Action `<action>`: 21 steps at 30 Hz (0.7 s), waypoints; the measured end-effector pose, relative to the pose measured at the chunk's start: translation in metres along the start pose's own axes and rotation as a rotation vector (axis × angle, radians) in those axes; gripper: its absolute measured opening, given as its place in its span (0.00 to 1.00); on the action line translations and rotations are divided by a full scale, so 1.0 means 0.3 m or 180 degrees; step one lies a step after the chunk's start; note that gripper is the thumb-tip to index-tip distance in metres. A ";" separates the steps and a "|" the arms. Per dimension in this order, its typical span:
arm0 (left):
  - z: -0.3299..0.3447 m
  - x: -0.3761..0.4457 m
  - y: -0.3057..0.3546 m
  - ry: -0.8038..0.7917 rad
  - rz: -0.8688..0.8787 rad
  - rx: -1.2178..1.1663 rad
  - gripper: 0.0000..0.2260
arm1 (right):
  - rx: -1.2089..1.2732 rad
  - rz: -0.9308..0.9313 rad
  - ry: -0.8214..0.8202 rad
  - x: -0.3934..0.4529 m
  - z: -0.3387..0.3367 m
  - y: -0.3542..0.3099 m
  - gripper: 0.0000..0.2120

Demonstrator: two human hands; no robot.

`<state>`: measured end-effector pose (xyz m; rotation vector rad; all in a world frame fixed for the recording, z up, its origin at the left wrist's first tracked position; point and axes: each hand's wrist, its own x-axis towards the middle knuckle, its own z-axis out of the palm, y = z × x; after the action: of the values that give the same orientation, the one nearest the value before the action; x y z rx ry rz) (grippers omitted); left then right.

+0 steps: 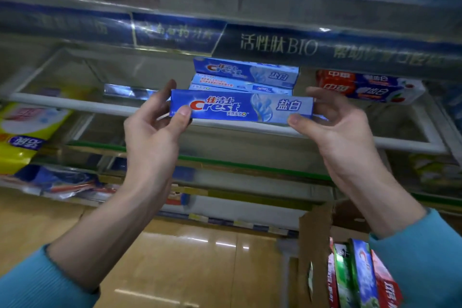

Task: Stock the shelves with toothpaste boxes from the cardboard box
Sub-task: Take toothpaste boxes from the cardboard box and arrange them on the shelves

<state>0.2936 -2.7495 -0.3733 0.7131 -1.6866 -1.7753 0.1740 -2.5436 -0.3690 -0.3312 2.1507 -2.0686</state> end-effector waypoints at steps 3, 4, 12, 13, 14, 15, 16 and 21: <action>0.009 0.033 -0.007 0.0086 0.0159 0.0188 0.20 | -0.0052 -0.0089 0.0131 0.006 0.024 -0.001 0.19; 0.016 0.047 -0.006 0.0083 0.0249 0.0283 0.19 | -0.0027 -0.0089 0.0165 0.010 0.030 -0.003 0.19; 0.088 0.214 -0.047 0.0113 0.0851 0.0867 0.08 | -0.0049 -0.0288 0.0552 0.086 0.093 0.027 0.16; 0.095 0.233 -0.059 0.0096 0.0881 0.0968 0.09 | -0.0054 -0.0279 0.0581 0.097 0.105 0.037 0.16; 0.101 0.248 -0.068 0.0073 0.0900 0.1070 0.10 | -0.0047 -0.0262 0.0619 0.106 0.116 0.045 0.16; 0.106 0.260 -0.074 0.0034 0.0889 0.1128 0.12 | -0.0020 -0.0247 0.0676 0.115 0.127 0.055 0.17; 0.111 0.269 -0.080 -0.0021 0.0850 0.1122 0.13 | 0.0013 -0.0243 0.0741 0.122 0.136 0.061 0.17; 0.133 0.307 -0.110 -0.0068 0.0611 0.1022 0.13 | 0.0083 -0.0182 0.0948 0.148 0.167 0.078 0.17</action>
<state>0.1997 -2.7881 -0.4028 0.6417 -2.0076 -1.4024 0.1421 -2.6026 -0.3923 -0.0858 2.2952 -2.3029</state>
